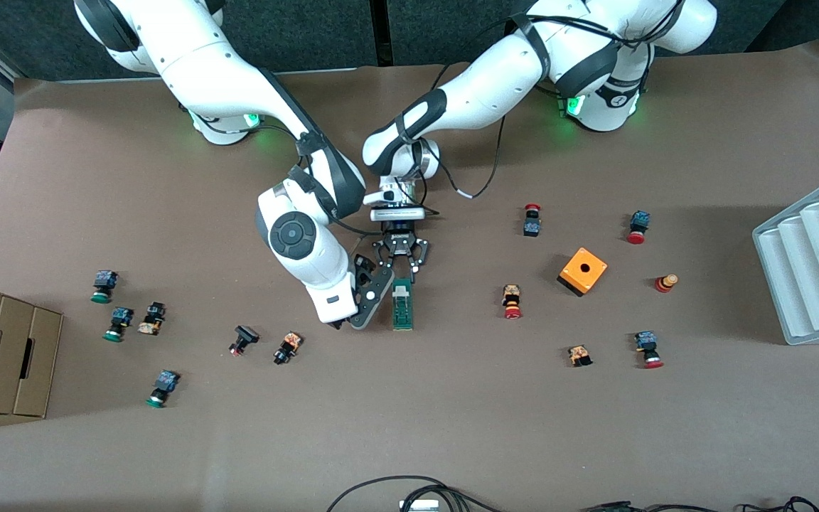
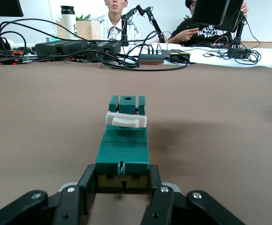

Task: Close load switch with both arms
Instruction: 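Reach the right gripper toward the white lever of the switch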

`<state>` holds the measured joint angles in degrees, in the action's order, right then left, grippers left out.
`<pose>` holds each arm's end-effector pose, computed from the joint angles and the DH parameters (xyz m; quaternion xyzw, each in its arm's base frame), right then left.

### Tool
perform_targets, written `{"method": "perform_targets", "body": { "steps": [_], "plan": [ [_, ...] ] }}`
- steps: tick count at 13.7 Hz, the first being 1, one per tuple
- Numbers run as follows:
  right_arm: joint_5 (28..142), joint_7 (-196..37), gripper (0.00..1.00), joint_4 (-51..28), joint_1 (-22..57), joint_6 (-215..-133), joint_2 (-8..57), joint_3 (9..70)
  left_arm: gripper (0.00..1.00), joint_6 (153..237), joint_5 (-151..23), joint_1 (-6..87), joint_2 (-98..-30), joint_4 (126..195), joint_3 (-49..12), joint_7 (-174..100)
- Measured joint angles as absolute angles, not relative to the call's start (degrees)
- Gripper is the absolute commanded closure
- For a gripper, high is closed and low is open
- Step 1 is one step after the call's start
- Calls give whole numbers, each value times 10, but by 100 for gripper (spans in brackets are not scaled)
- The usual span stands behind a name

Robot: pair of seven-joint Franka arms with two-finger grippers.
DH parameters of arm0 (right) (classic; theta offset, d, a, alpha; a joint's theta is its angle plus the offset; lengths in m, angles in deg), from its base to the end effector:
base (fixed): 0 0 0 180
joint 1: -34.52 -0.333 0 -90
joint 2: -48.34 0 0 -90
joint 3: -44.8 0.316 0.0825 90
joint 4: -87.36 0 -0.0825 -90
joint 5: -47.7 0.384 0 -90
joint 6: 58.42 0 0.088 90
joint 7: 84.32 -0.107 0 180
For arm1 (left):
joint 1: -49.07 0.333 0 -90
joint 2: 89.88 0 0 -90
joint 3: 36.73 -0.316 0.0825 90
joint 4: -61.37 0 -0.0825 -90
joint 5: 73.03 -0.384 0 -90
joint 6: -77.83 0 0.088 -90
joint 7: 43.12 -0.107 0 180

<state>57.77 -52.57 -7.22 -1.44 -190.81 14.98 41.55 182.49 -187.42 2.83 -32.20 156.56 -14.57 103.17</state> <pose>0.5782 0.3812 0.2814 -0.8704 -0.4881 -0.0392 0.0521 0.3270 -0.5626 0.0566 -0.8077 -0.0245 -0.5891 0.0001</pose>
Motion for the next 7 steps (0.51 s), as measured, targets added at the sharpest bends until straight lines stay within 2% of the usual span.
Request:
{"method": "perform_targets", "body": {
  "steps": [7],
  "plan": [
    [548, -525, 2, -71, -47, -1947, 115, 416, 67, 1825, -1874, 28, -322, 1566, -146, 1032]
  ]
}}
